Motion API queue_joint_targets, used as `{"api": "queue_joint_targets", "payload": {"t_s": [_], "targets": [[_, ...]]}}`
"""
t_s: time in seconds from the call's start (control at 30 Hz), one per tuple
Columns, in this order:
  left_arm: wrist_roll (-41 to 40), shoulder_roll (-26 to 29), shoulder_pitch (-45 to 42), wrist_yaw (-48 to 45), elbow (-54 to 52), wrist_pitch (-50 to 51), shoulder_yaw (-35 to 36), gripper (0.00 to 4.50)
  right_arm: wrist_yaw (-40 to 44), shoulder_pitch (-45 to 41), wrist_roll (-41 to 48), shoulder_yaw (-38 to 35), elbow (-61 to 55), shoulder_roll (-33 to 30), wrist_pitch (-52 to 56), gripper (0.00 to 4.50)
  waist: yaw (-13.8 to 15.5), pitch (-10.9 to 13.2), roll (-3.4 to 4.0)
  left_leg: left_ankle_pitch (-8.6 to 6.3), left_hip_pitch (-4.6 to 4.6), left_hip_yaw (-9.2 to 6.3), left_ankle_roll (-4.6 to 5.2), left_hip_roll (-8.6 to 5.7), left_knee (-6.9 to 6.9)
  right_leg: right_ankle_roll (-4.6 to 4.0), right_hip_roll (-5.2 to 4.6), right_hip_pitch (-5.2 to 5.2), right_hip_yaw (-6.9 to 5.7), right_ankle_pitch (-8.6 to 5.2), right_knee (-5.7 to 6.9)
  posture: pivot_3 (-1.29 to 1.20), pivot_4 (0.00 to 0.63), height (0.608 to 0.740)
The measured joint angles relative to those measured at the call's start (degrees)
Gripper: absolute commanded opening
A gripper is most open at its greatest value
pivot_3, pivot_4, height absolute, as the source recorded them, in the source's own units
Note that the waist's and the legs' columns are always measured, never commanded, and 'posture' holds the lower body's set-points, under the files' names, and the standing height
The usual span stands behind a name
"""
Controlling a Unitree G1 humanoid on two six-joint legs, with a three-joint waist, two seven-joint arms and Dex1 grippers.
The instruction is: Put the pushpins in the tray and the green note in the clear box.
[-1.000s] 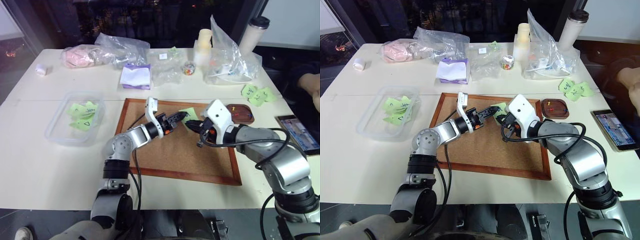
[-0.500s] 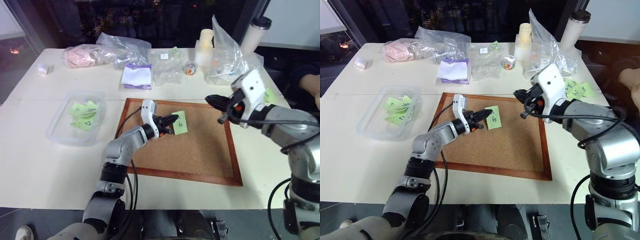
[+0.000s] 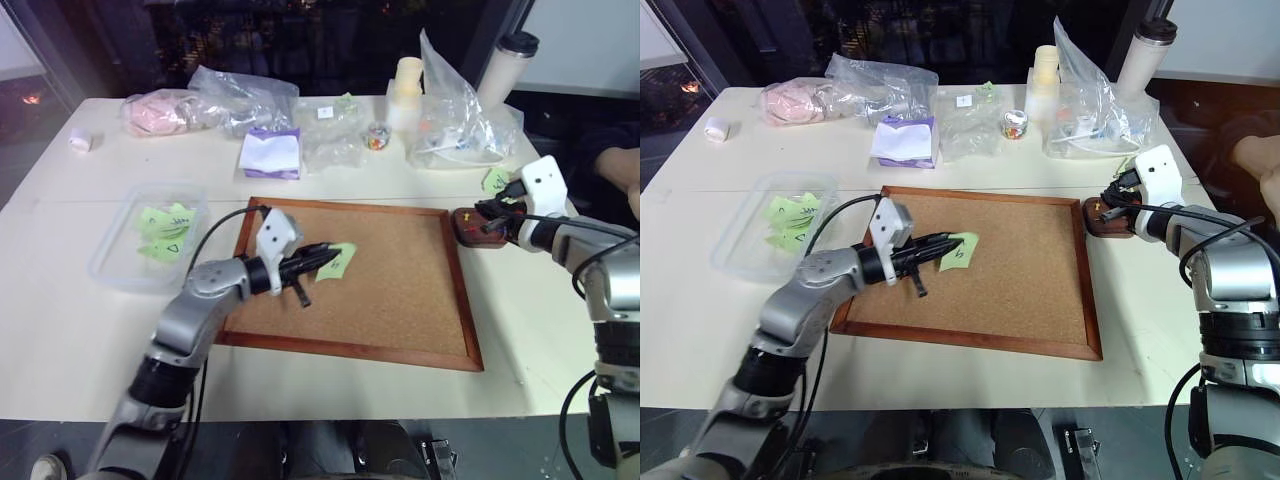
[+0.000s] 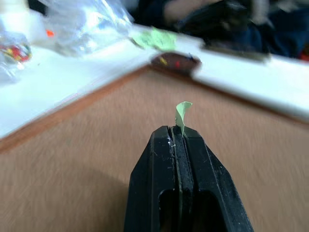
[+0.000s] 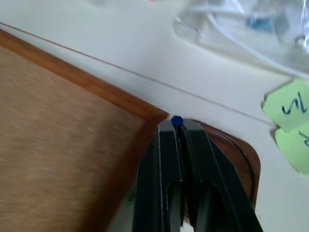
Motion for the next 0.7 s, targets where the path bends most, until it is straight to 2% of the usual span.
{"api": "queue_joint_targets", "payload": {"t_s": [0.2,0.33,0.5,0.7], "targets": [[-3.1,4.7,0.25,-0.82,-4.04,3.07,5.52,0.03,0.38,-3.46,-2.99,0.97,12.64,0.91,-6.94,0.0,0.03,0.01,0.01,0.0,-0.01,0.01,0.0,0.0,0.01,0.0,-0.01,0.0,0.0,0.0,-0.01,0.0,0.15,0.74],[-4.22,6.33,-0.17,-0.82,-4.4,4.11,7.13,0.0,1.38,-4.15,-4.31,1.33,17.34,1.29,-10.1,1.35,-0.01,0.01,0.01,0.0,0.0,0.0,0.0,0.01,0.01,0.0,0.01,0.0,0.0,0.0,0.0,0.0,0.15,0.74],[-5.31,7.0,0.03,1.12,-4.38,5.47,10.16,0.0,2.46,-4.58,-5.4,1.53,21.28,1.53,-12.9,3.92,-0.05,0.01,0.01,0.0,0.0,0.0,0.0,0.03,0.01,0.01,0.01,0.0,0.0,0.0,0.0,0.0,0.15,0.74],[-6.41,9.33,-0.72,2.24,-1.72,6.2,15.29,0.0,2.52,-4.64,-6.4,1.56,24.2,1.97,-14.87,3.92,-0.1,0.01,0.01,0.0,0.01,0.0,-0.01,0.03,0.01,0.01,0.01,0.0,-0.01,0.0,0.02,0.0,0.15,0.74]]}}
